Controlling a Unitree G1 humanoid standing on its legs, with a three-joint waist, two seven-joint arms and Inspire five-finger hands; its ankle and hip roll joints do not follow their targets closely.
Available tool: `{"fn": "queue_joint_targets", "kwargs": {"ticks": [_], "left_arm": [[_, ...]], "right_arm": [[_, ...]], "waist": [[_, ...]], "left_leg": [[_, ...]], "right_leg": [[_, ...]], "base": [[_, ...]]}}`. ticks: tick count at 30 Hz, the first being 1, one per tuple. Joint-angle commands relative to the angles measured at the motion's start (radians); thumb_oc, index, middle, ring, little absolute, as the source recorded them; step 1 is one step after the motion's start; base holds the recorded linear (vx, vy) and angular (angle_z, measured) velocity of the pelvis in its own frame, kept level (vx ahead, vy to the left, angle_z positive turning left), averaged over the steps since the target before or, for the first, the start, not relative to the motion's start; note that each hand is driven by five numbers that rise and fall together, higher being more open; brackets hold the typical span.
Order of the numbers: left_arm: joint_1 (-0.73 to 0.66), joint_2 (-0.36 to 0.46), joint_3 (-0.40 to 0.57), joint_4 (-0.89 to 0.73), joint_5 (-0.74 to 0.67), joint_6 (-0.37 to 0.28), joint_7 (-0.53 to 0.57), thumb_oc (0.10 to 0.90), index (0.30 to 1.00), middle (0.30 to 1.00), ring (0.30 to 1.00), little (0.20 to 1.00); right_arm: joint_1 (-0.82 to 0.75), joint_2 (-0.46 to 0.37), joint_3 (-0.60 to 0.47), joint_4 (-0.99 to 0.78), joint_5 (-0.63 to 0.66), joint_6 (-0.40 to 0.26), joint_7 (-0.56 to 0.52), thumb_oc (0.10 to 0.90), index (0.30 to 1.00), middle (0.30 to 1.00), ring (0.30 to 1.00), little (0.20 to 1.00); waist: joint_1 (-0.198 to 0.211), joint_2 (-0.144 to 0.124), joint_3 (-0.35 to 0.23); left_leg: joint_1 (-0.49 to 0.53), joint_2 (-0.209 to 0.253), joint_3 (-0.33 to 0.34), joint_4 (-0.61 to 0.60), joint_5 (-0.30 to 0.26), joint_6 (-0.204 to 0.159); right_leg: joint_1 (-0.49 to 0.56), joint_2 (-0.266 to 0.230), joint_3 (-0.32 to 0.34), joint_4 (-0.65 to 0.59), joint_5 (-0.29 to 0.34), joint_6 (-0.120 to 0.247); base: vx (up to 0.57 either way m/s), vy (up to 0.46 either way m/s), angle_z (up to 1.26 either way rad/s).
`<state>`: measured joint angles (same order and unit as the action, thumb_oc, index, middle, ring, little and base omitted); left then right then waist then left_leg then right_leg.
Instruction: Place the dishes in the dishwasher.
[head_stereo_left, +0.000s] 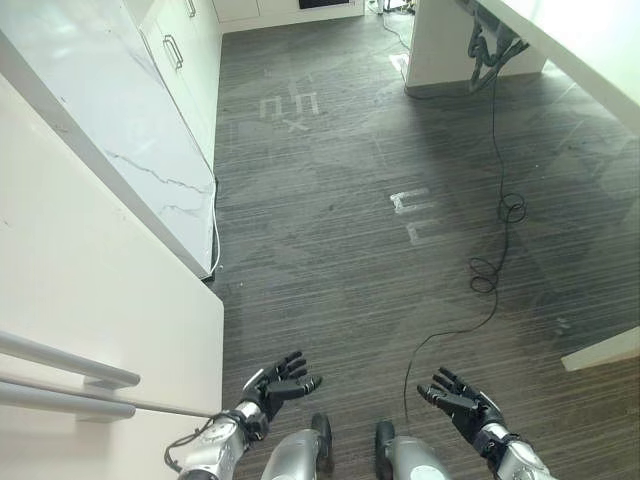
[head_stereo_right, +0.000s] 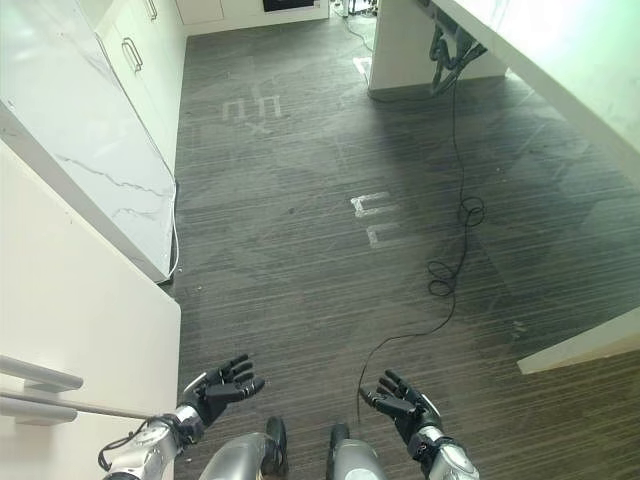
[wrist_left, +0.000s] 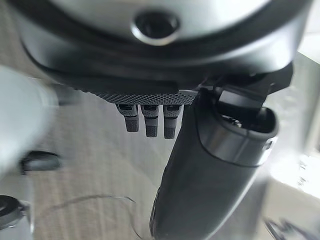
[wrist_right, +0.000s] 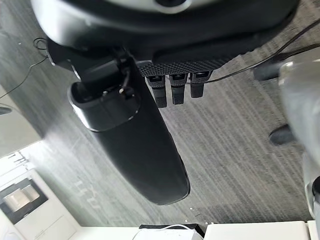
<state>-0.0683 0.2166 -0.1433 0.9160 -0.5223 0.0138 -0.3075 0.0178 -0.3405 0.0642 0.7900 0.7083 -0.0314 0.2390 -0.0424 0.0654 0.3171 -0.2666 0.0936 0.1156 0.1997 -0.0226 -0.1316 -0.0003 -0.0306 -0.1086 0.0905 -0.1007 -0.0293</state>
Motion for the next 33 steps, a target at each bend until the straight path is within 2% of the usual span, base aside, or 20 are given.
{"fn": "queue_joint_targets", "kwargs": {"ticks": [1, 3, 7, 8, 9, 10, 13, 15, 17, 18, 20, 22, 25, 27, 28, 29, 30, 31, 32, 33], "left_arm": [[0.04, 0.067, 0.018, -0.146, 0.046, -0.018, -0.1, 0.8, 0.9, 0.9, 0.9, 0.9], [0.048, 0.083, 0.016, -0.174, 0.048, -0.014, -0.096, 0.8, 0.9, 0.9, 0.9, 0.9], [0.031, 0.126, 0.013, -0.243, 0.045, 0.017, -0.078, 0.8, 0.9, 0.9, 0.9, 0.9], [0.026, 0.135, 0.007, -0.254, 0.049, 0.024, -0.079, 0.8, 0.9, 0.9, 0.9, 0.9], [0.026, 0.142, -0.005, -0.265, 0.06, 0.018, -0.078, 0.8, 0.9, 0.9, 0.9, 0.9], [0.03, 0.146, -0.011, -0.276, 0.06, 0.02, -0.07, 0.8, 0.9, 0.9, 0.9, 0.9], [0.034, 0.16, -0.032, -0.299, 0.067, 0.024, -0.045, 0.8, 0.9, 0.9, 0.9, 0.9], [0.036, 0.168, -0.047, -0.312, 0.051, 0.022, -0.038, 0.8, 0.9, 0.9, 0.9, 0.9], [0.03, 0.162, -0.048, -0.324, 0.066, 0.037, -0.038, 0.8, 0.9, 0.9, 0.9, 0.9], [0.029, 0.164, -0.044, -0.327, 0.075, 0.045, -0.04, 0.8, 0.9, 0.9, 0.9, 0.9], [0.034, 0.158, -0.033, -0.312, 0.108, 0.041, -0.053, 0.8, 0.9, 0.9, 0.9, 0.9], [0.043, 0.157, -0.035, -0.292, 0.127, 0.02, -0.065, 0.8, 0.9, 0.9, 0.9, 0.9], [0.066, 0.149, -0.029, -0.283, 0.151, 0.002, -0.074, 0.8, 0.9, 0.9, 0.9, 0.9], [0.068, 0.146, -0.035, -0.271, 0.159, 0.0, -0.057, 0.8, 0.9, 0.9, 0.9, 0.9], [0.07, 0.144, -0.036, -0.261, 0.175, -0.006, -0.043, 0.8, 0.9, 0.9, 0.9, 0.9], [0.076, 0.139, -0.033, -0.257, 0.2, -0.014, -0.036, 0.8, 0.9, 0.9, 0.9, 0.9], [0.079, 0.137, -0.034, -0.256, 0.21, -0.019, -0.035, 0.8, 0.9, 0.9, 0.9, 0.9], [0.082, 0.133, -0.039, -0.257, 0.206, -0.02, -0.034, 0.8, 0.9, 0.9, 0.9, 0.9], [0.083, 0.131, -0.041, -0.258, 0.202, -0.018, -0.035, 0.8, 0.9, 0.9, 0.9, 0.9], [0.086, 0.126, -0.037, -0.263, 0.194, -0.012, -0.033, 0.8, 0.9, 0.9, 0.9, 0.9]], "right_arm": [[0.026, -0.026, -0.002, -0.159, -0.008, -0.113, 0.044, 0.8, 0.9, 0.9, 0.9, 0.9], [0.03, -0.033, -0.01, -0.18, -0.012, -0.128, 0.042, 0.8, 0.9, 0.9, 0.9, 0.9], [0.029, -0.016, -0.052, -0.151, 0.028, -0.119, 0.033, 0.8, 0.9, 0.9, 0.9, 0.9], [0.026, -0.008, -0.057, -0.148, 0.022, -0.119, 0.035, 0.8, 0.9, 0.9, 0.9, 0.9], [0.019, 0.011, -0.054, -0.157, 0.01, -0.12, 0.026, 0.8, 0.9, 0.9, 0.9, 0.9], [0.017, 0.019, -0.048, -0.165, 0.007, -0.117, 0.021, 0.8, 0.9, 0.9, 0.9, 0.9], [0.004, 0.031, -0.03, -0.167, 0.005, -0.109, 0.023, 0.8, 0.9, 0.9, 0.9, 0.9], [0.006, 0.033, -0.016, -0.177, 0.01, -0.114, 0.025, 0.8, 0.9, 0.9, 0.9, 0.9], [0.026, 0.023, -0.032, -0.201, 0.011, -0.121, 0.048, 0.8, 0.9, 0.9, 0.9, 0.9], [0.035, 0.018, -0.04, -0.206, 0.005, -0.131, 0.067, 0.8, 0.9, 0.9, 0.9, 0.9], [0.053, 0.014, -0.058, -0.205, 0.015, -0.146, 0.105, 0.8, 0.9, 0.9, 0.9, 0.9], [0.06, 0.019, -0.076, -0.187, 0.02, -0.158, 0.131, 0.8, 0.9, 0.9, 0.9, 0.9], [0.055, 0.018, -0.074, -0.168, 0.052, -0.177, 0.166, 0.8, 0.9, 0.9, 0.9, 0.9], [0.063, 0.017, -0.067, -0.17, 0.059, -0.193, 0.177, 0.8, 0.9, 0.9, 0.9, 0.9], [0.063, 0.014, -0.062, -0.175, 0.058, -0.197, 0.173, 0.8, 0.9, 0.9, 0.9, 0.9], [0.063, 0.006, -0.06, -0.186, 0.058, -0.192, 0.175, 0.8, 0.9, 0.9, 0.9, 0.9], [0.061, -0.001, -0.057, -0.193, 0.059, -0.192, 0.179, 0.8, 0.9, 0.9, 0.9, 0.9], [0.058, -0.013, -0.053, -0.205, 0.054, -0.189, 0.188, 0.8, 0.9, 0.9, 0.9, 0.9], [0.057, -0.018, -0.052, -0.211, 0.048, -0.19, 0.194, 0.8, 0.9, 0.9, 0.9, 0.9], [0.057, -0.031, -0.054, -0.215, 0.04, -0.187, 0.21, 0.8, 0.9, 0.9, 0.9, 0.9]], "waist": [[-0.002, -0.002, -0.088], [-0.005, -0.005, -0.098], [0.007, -0.016, -0.139], [0.003, -0.016, -0.147], [-0.012, -0.008, -0.149], [-0.014, -0.002, -0.142], [-0.018, 0.004, -0.124], [-0.047, 0.002, -0.105], [-0.081, -0.001, -0.095], [-0.091, -0.009, -0.092], [-0.103, -0.056, -0.081], [-0.099, -0.053, -0.074], [-0.091, -0.061, -0.083], [-0.11, -0.062, -0.1], [-0.116, -0.058, -0.111], [-0.119, -0.052, -0.123], [-0.116, -0.049, -0.131], [-0.109, -0.049, -0.138], [-0.106, -0.048, -0.139], [-0.099, -0.047, -0.138]], "left_leg": [[-0.077, 0.039, 0.06, 0.1, 0.002, 0.047], [-0.056, 0.047, 0.096, 0.1, -0.018, 0.059], [-0.017, -0.024, 0.099, 0.1, -0.085, 0.127], [0.001, -0.04, 0.097, 0.1, -0.105, 0.146], [0.04, -0.063, 0.087, 0.1, -0.138, 0.178], [0.061, -0.067, 0.087, 0.1, -0.153, 0.189], [0.099, -0.071, 0.1, 0.1, -0.179, 0.199], [0.127, -0.084, 0.079, 0.1, -0.19, 0.192], [0.159, -0.1, 0.05, 0.1, -0.205, 0.183], [0.177, -0.104, 0.051, 0.1, -0.217, 0.182], [0.236, -0.14, 0.071, 0.1, -0.266, 0.176], [0.299, -0.134, 0.073, 0.1, -0.317, 0.164], [0.36, -0.151, 0.101, 0.1, -0.342, 0.168], [0.405, -0.162, 0.074, 0.1, -0.358, 0.171], [0.438, -0.158, 0.068, 0.1, -0.352, 0.157], [0.469, -0.146, 0.068, 0.1, -0.293, 0.128], [0.495, -0.137, 0.069, 0.1, -0.213, 0.1], [0.509, -0.122, 0.073, 0.134, -0.085, 0.058], [0.494, -0.111, 0.074, 0.167, -0.052, 0.044], [0.458, -0.098, 0.066, 0.282, 0.0, 0.022]], "right_leg": [[0.05, 0.033, -0.025, 0.21, -0.2, 0.08], [0.072, 0.013, -0.033, 0.21, -0.214, 0.094], [0.172, -0.015, -0.025, 0.21, -0.247, 0.116], [0.191, -0.028, -0.046, 0.21, -0.171, 0.138], [0.14, -0.057, -0.08, 0.325, -0.012, 0.186], [0.079, -0.078, -0.102, 0.43, 0.032, 0.199], [-0.02, -0.085, -0.126, 0.541, 0.051, 0.199], [-0.091, 0.009, -0.107, 0.469, 0.04, 0.182], [-0.131, 0.034, -0.107, 0.32, 0.06, 0.159], [-0.145, 0.012, -0.125, 0.23, 0.082, 0.157], [-0.277, -0.109, -0.144, 0.21, 0.091, 0.193], [-0.381, -0.173, -0.156, 0.21, 0.052, 0.229], [-0.362, -0.192, -0.184, 0.21, 0.077, 0.211], [-0.344, -0.156, -0.104, 0.21, 0.084, 0.192], [-0.329, -0.141, -0.089, 0.21, 0.084, 0.181], [-0.312, -0.126, -0.088, 0.21, 0.077, 0.166], [-0.297, -0.116, -0.09, 0.21, 0.068, 0.153], [-0.269, -0.105, -0.094, 0.21, 0.045, 0.132], [-0.257, -0.1, -0.097, 0.21, 0.035, 0.123], [-0.232, -0.092, -0.103, 0.21, 0.012, 0.106]], "base": [[0.36, 0.283, -0.39], [0.34, 0.365, -0.45], [0.42, 0.337, -0.67], [0.44, 0.362, -0.11], [0.38, 0.362, -0.01], [0.31, 0.304, -0.25], [0.19, 0.125, -0.07], [0.25, -0.024, -0.14], [0.31, -0.083, 0.03], [0.38, -0.127, 0.44], [0.47, -0.17, 0.33], [0.57, -0.19, 0.2], [0.58, -0.252, -0.29], [0.51, -0.236, -0.25], [0.54, -0.249, -0.02], [0.46, -0.223, 0.33], [0.45, -0.238, 0.26], [0.38, -0.223, 0.03], [0.39, -0.238, 0.12], [0.38, -0.251, -0.05]]}}
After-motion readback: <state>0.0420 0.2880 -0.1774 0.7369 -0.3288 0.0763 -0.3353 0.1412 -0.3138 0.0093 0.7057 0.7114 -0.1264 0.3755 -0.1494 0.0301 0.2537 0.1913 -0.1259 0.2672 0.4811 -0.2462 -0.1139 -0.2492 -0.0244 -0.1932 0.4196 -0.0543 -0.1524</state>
